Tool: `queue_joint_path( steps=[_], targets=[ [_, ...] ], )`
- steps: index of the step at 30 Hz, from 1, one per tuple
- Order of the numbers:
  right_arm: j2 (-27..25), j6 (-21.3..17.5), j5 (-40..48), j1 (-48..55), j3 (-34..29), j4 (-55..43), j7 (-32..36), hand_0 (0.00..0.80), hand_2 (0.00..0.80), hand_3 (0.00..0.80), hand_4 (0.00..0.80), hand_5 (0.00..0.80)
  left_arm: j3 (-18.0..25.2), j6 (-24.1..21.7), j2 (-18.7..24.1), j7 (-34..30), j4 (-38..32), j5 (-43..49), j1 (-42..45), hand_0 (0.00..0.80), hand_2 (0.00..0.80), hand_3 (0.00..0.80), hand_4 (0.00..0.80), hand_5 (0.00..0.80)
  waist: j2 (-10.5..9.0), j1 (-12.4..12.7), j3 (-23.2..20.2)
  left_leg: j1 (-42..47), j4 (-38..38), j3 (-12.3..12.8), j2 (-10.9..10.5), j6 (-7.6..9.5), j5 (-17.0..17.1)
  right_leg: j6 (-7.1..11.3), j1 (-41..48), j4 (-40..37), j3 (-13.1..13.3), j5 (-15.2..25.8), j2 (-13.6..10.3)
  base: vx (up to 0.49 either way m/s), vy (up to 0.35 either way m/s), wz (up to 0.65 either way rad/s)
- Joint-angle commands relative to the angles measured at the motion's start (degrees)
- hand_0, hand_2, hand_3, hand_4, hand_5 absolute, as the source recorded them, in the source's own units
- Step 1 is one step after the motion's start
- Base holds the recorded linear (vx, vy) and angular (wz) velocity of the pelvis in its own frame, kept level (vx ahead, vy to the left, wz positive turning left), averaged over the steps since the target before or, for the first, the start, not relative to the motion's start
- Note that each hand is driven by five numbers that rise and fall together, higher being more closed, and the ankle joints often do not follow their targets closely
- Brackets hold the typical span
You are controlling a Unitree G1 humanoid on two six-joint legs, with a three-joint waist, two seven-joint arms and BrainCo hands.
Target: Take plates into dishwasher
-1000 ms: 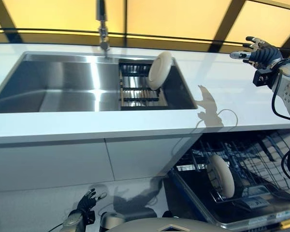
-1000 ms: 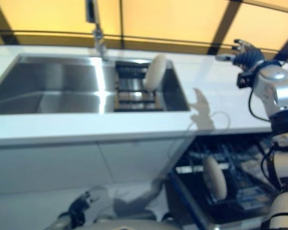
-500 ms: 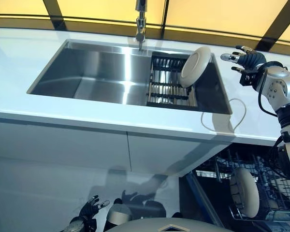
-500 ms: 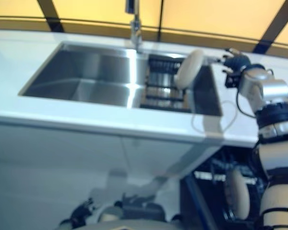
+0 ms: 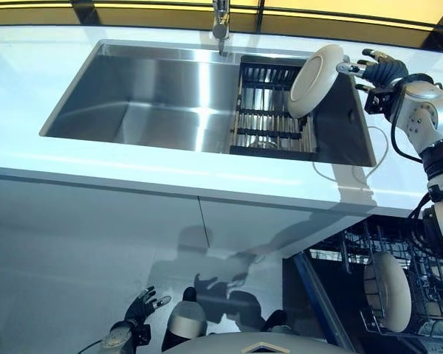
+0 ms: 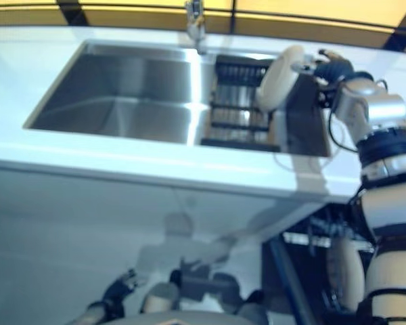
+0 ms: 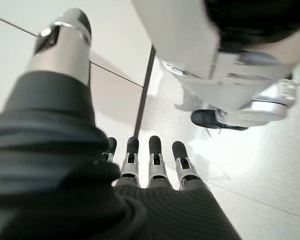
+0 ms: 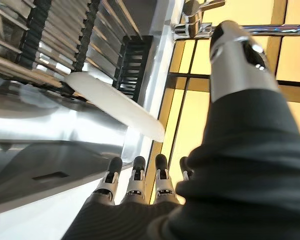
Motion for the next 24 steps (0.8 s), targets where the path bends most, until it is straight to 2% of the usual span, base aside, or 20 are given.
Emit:
queue_joint_path(
  steps=[1,2,5,6,8,9,12,14,15,16,17,18,19,20,22,24],
  targets=[
    [-2.34,-2.61,2.12,-8.07,3.27,-1.55,0.55,0.0,0.0,0.0,0.0,0.0,-3.13,0.38,2.25,1.87,-2.54,2.4,-2.89,0.0,0.0,0.0,0.0,0.0,-1.09,0.17,2.0,-1.69,3.52,-2.09,-3.81,5.0,0.24,3.39,-7.27,30.26,3.16,-2.18,-3.87,0.272,-0.127,-0.4],
    [-1.82,-1.86,2.09,-6.92,2.55,-4.32,-0.12,0.0,0.0,0.0,0.0,0.0,-3.09,1.25,2.97,2.82,-3.1,1.08,-3.3,0.0,0.0,0.0,0.0,0.0,-2.67,-1.74,3.68,0.32,4.76,-3.17,-5.06,4.86,-1.64,4.23,-11.1,26.57,7.06,2.97,-3.53,0.241,-0.259,-0.37],
    [-0.96,-0.7,1.12,-5.47,1.28,-9.25,-0.61,0.0,0.0,0.0,0.0,0.0,-2.22,2.35,3.4,4.1,-4.52,-1.13,-4.53,0.0,0.0,0.0,0.0,0.0,-4.46,-4.3,5.37,2.89,6.35,-3.87,-5.56,4.56,-4.83,4.94,-14.17,16.4,8.84,10.25,-5.48,0.17,-0.252,-0.06],
    [-0.64,0.19,1.25,-4.71,0.83,-11.44,-1.29,0.0,0.0,0.0,0.0,0.0,-2.18,2.58,3.4,4.63,-4.46,-2.0,-5.23,0.0,0.0,0.0,0.0,0.0,-4.46,-4.64,5.41,2.83,8.08,-3.43,-4.76,5.02,-5.91,4.12,-13.85,16.22,8.25,7.67,-6.55,0.13,-0.173,0.03],
    [-0.45,1.52,1.21,-2.62,-0.04,-13.99,-1.67,0.0,0.0,0.0,0.0,0.0,-1.13,2.9,2.46,5.35,-5.02,-2.61,-4.82,0.0,0.0,0.0,0.0,0.0,-4.77,-5.41,4.27,3.25,8.07,-1.86,-3.68,3.92,-5.56,3.78,-11.43,11.33,7.93,6.35,-4.88,0.119,-0.17,0.1],
    [-0.39,2.19,0.8,-1.67,-0.47,-14.57,-1.83,0.0,0.0,0.0,0.0,0.0,-0.64,2.56,1.71,4.37,-4.89,-1.98,-4.23,0.0,0.0,0.0,0.0,0.0,-4.68,-5.27,3.3,3.17,7.46,-0.56,-2.67,3.04,-4.47,3.13,-9.46,9.0,6.5,4.58,-4.01,0.082,-0.122,0.1],
    [-0.68,2.96,0.42,-0.04,-0.78,-14.48,-1.24,0.0,0.0,0.0,0.0,0.0,-1.18,0.61,0.12,3.62,-2.95,0.63,-3.06,0.0,0.0,0.0,0.0,0.0,-4.59,-5.73,0.98,4.45,5.74,0.49,-1.58,1.56,-4.33,1.82,-5.33,3.71,6.22,2.08,-0.72,0.108,-0.042,0.08],
    [-0.65,3.15,0.1,-0.11,-0.28,-13.81,-0.64,0.0,0.0,0.0,0.0,0.0,-1.07,-0.27,-0.09,3.38,-2.24,1.14,-3.01,0.0,0.0,0.0,0.0,0.0,-5.0,-6.04,0.19,4.3,7.63,0.97,-1.67,0.81,-4.94,1.04,-4.38,2.66,6.06,1.5,-0.37,0.04,0.016,-0.05],
    [-0.59,3.02,0.07,-0.21,0.24,-13.39,-0.63,0.0,0.0,0.0,0.0,0.0,-1.13,-0.72,-0.23,3.06,-2.22,1.35,-3.03,0.0,0.0,0.0,0.0,0.0,-5.3,-5.86,0.08,3.09,11.47,0.41,-1.84,0.26,-5.49,0.47,-3.54,2.16,6.2,1.06,-0.29,0.021,0.012,-0.07],
    [-0.86,2.67,0.33,-0.26,0.88,-12.95,-0.49,0.0,0.0,0.0,0.0,0.0,-1.48,-1.34,-0.56,2.52,-2.61,2.64,-3.03,0.0,0.0,0.0,0.0,0.0,-5.36,-4.91,0.61,-0.12,17.45,-2.06,-2.06,-0.48,-5.08,-0.12,-1.86,1.43,7.22,0.45,0.14,0.043,0.034,-0.1],
    [-1.04,2.64,0.38,-0.28,1.14,-12.88,-0.42,0.0,0.0,0.0,0.0,0.0,-1.82,-1.67,-0.7,2.53,-3.04,3.2,-3.06,0.0,0.0,0.0,0.0,0.0,-5.49,-4.26,0.94,-3.34,18.75,-3.8,-2.21,-1.07,-2.54,-0.37,-0.68,0.42,8.53,0.38,0.44,0.071,0.085,-0.13],
    [-0.89,2.47,0.12,-0.26,1.58,-12.79,-0.22,0.0,0.0,0.0,0.0,0.0,-2.13,-1.57,-0.75,2.7,-3.31,2.81,-3.16,0.0,0.0,0.0,0.0,0.0,-4.78,-3.72,1.09,-4.48,15.94,-4.36,-1.13,-1.69,-0.47,-0.29,0.88,-0.83,9.36,0.28,1.06,0.109,0.218,-0.14],
    [-0.46,2.09,-0.39,-0.13,2.02,-12.74,0.38,0.0,0.0,0.0,0.0,0.0,-2.32,-1.32,-0.73,2.93,-3.42,2.49,-3.07,0.0,0.0,0.0,0.0,0.0,-3.5,-3.27,1.11,-4.74,9.23,-4.32,0.82,-2.29,2.93,0.13,2.23,-1.6,9.94,0.07,1.49,0.135,0.267,-0.18],
    [0.11,1.99,-0.25,0.17,2.26,-13.05,0.39,0.0,0.0,0.0,0.0,0.0,-2.45,-0.97,-0.58,2.92,-3.56,2.76,-2.98,0.0,0.0,0.0,0.0,0.0,-3.09,-3.11,1.47,-4.36,6.8,-3.64,1.72,-2.49,4.5,0.35,2.97,-1.82,10.46,0.01,1.34,0.124,0.278,-0.24],
    [0.68,2.62,-0.46,1.17,2.19,-14.91,-0.73,0.0,0.0,0.0,0.0,0.0,-2.6,-0.06,0.03,2.48,-3.53,3.55,-3.76,0.0,0.0,0.0,0.0,0.0,-2.91,-3.16,1.68,-4.02,4.39,-1.02,2.61,-1.61,5.01,1.39,3.72,-1.98,9.49,0.05,-0.34,0.072,0.187,-0.31],
    [1.04,2.46,0.03,2.57,1.32,-15.99,-1.16,0.0,0.0,0.0,0.0,0.0,-2.75,0.23,0.56,2.54,-3.02,2.96,-3.96,0.0,0.0,0.0,0.0,0.0,-2.83,-2.97,1.02,-2.72,-0.18,0.75,2.35,-1.4,6.07,3.04,3.5,-1.88,7.51,0.69,-1.76,0.074,0.134,-0.59]
  ],
)
